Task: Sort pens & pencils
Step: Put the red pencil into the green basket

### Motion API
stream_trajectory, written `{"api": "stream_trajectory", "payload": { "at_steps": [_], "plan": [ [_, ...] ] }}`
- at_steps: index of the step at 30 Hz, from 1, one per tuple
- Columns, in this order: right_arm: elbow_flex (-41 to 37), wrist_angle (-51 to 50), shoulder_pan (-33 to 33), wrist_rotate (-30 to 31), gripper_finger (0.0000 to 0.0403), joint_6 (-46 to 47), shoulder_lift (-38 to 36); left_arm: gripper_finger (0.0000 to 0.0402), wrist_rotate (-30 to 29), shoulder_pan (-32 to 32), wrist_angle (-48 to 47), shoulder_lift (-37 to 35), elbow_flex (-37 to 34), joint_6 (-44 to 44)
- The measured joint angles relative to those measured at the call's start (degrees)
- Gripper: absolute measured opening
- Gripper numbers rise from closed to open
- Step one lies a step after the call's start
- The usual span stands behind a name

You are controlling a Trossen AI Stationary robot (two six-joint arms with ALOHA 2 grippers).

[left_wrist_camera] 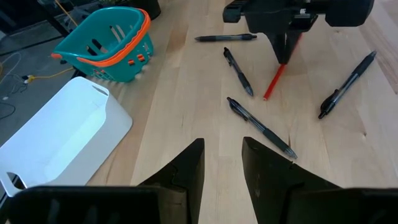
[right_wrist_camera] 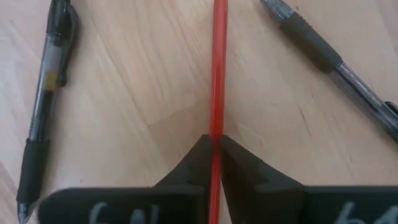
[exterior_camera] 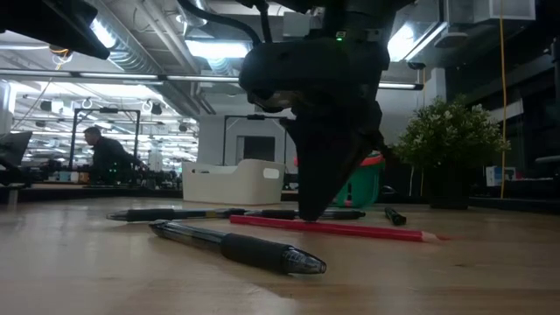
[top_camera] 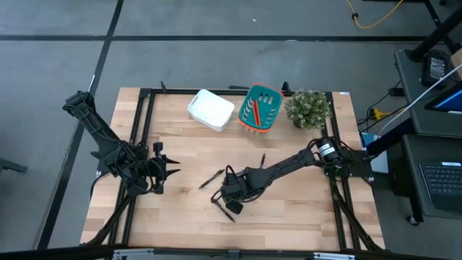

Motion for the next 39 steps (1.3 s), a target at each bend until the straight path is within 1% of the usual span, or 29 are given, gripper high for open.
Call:
{"api": "stream_trajectory", "payload": {
  "at_steps": [7,12,20,27,33,39],
  "plan": [
    [0.0,0.1,0.0,-0.2,0.0089,-0.1,-0.1,0.0102,0.0,0.0,0.0,0.0,0.0,0.0],
    [0.0,0.1,0.0,-0.2,0.0111,-1.0,-0.1,0.0102,0.0,0.0,0.0,0.0,0.0,0.0],
    [0.0,1.1,-0.6,-0.2,0.0103,-2.9,-0.1,0.0102,0.0,0.0,0.0,0.0,0.0,0.0],
    [-2.8,5.2,-1.5,-0.5,0.0091,-3.1,-0.2,0.0102,0.0,0.0,0.0,0.0,0.0,0.0],
    [-3.1,5.5,-1.6,-1.2,0.0086,-3.5,-0.3,0.0102,0.0,0.0,0.0,0.0,0.0,0.0],
    [-3.1,5.4,-1.7,-4.4,0.0086,-2.8,-0.1,0.0102,0.0,0.0,0.0,0.0,0.0,0.0]
  ]
}}
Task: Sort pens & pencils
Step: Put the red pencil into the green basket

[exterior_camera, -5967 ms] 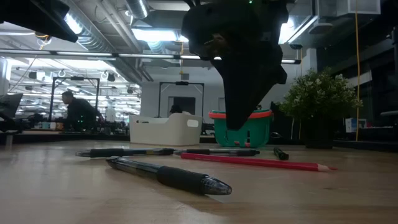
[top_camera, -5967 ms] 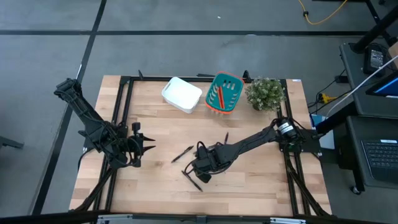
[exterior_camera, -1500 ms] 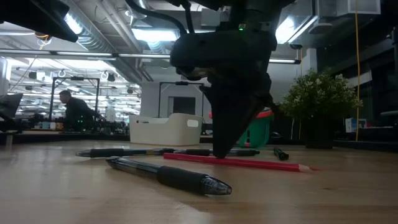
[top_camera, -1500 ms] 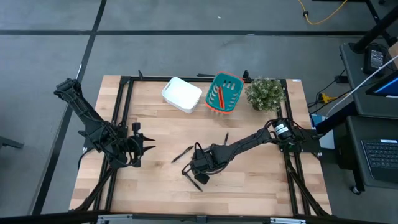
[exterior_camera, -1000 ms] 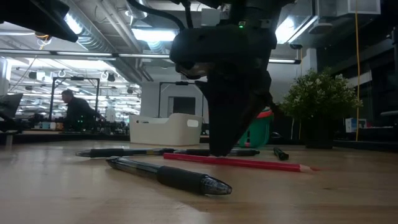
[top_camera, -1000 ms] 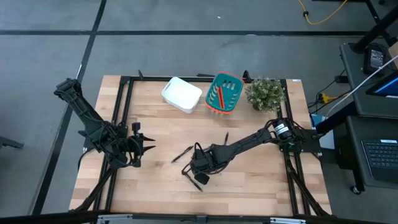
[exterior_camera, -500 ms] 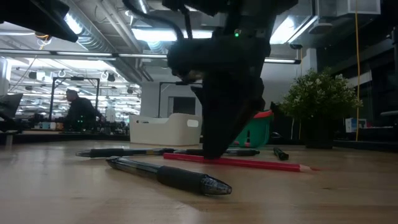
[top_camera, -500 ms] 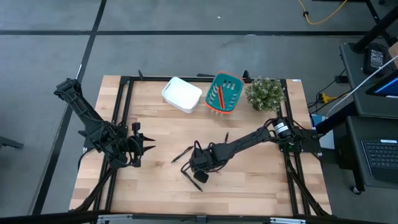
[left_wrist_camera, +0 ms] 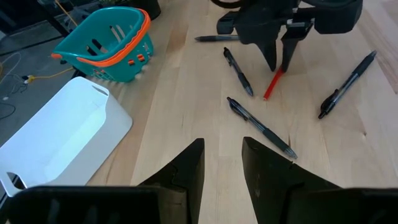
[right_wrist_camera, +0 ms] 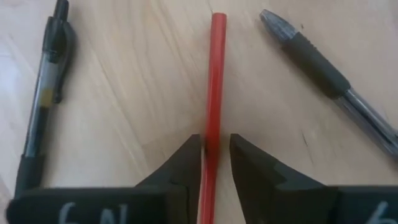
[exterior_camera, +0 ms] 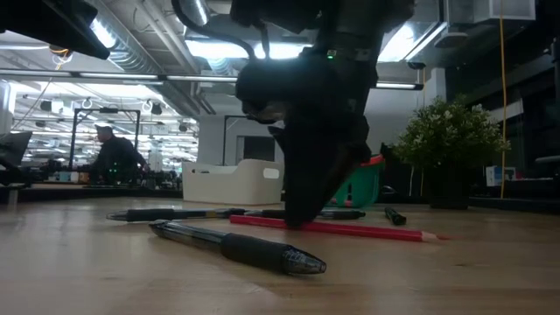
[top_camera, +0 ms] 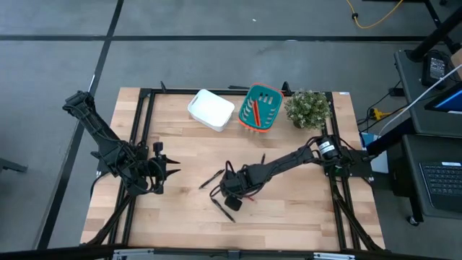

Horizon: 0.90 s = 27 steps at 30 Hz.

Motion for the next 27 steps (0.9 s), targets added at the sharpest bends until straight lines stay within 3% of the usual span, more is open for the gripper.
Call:
{"api": "stream_trajectory", "payload": {
  "at_steps": [5,22,27],
  "plan": [
    [0.2,-1.4,-0.9,-5.6,0.0086,2.2,0.6,0.0102,0.0,0.0,0.0,0.0,0.0,0.0],
    [0.1,-3.4,-0.6,-6.8,0.0086,2.8,1.3,0.0102,0.0,0.0,0.0,0.0,0.0,-1.0],
    [0.1,-3.8,-0.4,-4.3,0.0086,2.9,1.8,0.0102,0.0,0.0,0.0,0.0,0.0,-1.0]
  ]
}}
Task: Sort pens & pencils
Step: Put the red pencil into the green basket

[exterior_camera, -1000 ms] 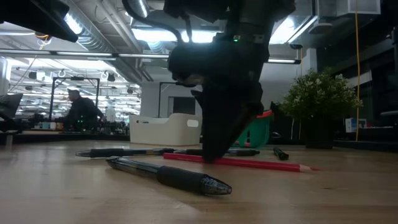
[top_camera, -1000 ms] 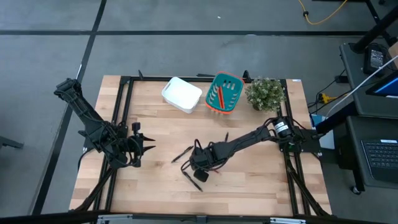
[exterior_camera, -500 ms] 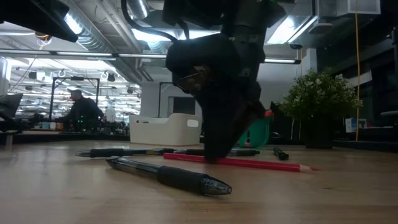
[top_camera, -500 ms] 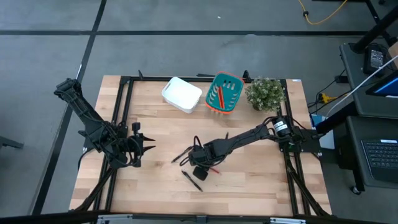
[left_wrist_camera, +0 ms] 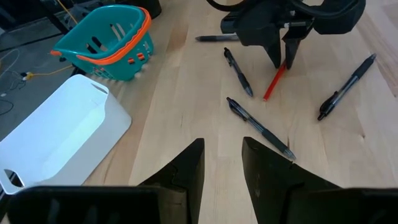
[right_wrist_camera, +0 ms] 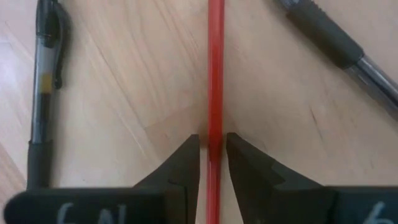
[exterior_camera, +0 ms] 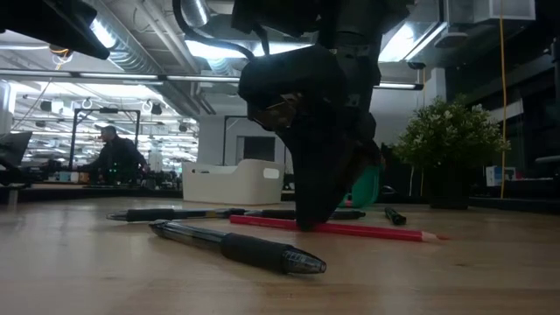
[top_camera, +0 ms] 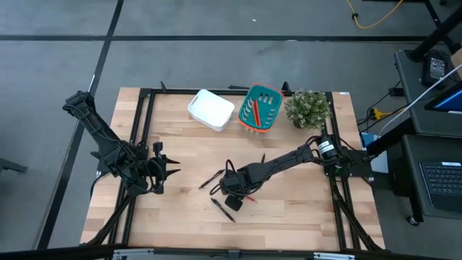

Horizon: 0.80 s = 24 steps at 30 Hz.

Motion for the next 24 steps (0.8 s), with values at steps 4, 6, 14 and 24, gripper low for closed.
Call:
{"api": "stream_trajectory", "payload": {
  "at_steps": [4,6,14,24],
  "plan": [
    [0.0,-0.2,0.1,2.1,0.0086,-0.5,0.3,0.0102,0.0,0.0,0.0,0.0,0.0,0.0],
    [0.0,-0.2,0.1,2.7,0.0086,-1.3,0.3,0.0102,0.0,0.0,0.0,0.0,0.0,0.0],
    [0.1,-0.3,0.0,3.1,0.0086,-3.0,0.3,0.0102,0.0,0.0,0.0,0.0,0.0,-0.1],
    [0.1,-0.4,0.0,4.4,0.0028,-3.3,0.3,0.0102,0.0,0.0,0.0,0.0,0.0,-0.2]
  ]
}}
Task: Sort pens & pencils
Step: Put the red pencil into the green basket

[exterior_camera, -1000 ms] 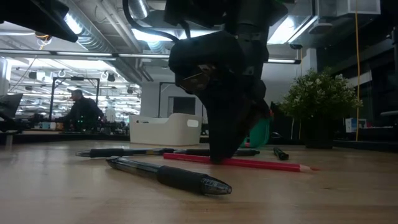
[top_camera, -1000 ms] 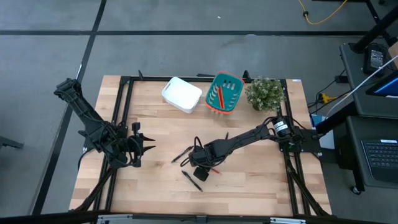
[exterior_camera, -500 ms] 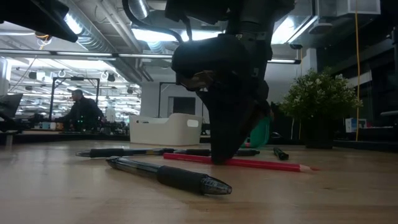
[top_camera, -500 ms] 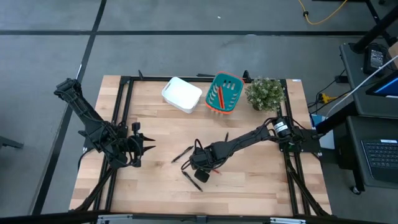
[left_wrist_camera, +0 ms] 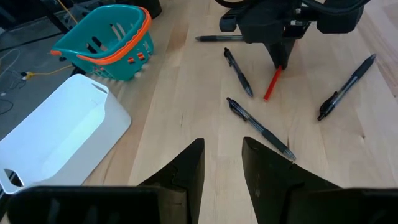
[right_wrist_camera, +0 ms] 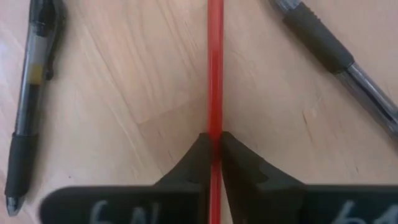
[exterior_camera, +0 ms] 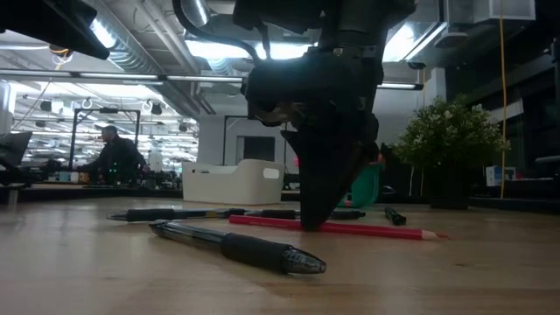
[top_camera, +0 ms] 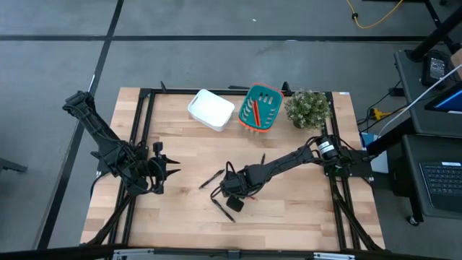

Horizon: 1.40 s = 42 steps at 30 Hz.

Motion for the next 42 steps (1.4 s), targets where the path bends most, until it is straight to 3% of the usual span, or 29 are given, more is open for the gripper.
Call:
{"api": "stream_trajectory", "payload": {
  "at_steps": [3,20,26,33,42],
  "plan": [
    [0.0,0.0,0.0,0.0,0.0012,-0.8,0.0,0.0102,0.0,0.0,0.0,0.0,0.0,0.0],
    [-0.2,4.1,0.0,2.7,0.0014,-1.3,0.0,0.0102,0.0,0.0,0.0,0.0,0.0,-0.3],
    [-0.3,7.0,0.0,7.1,0.001,-2.6,0.2,0.0102,0.0,0.0,0.0,0.0,0.0,-0.3],
    [-0.4,6.9,0.0,17.9,0.0004,-2.5,-0.3,0.0102,0.0,0.0,0.0,0.0,0.0,-0.3],
    [-0.6,5.2,-0.1,19.6,0.0002,-2.5,-1.5,0.0102,0.0,0.0,-0.2,0.0,0.0,-0.3]
  ]
}}
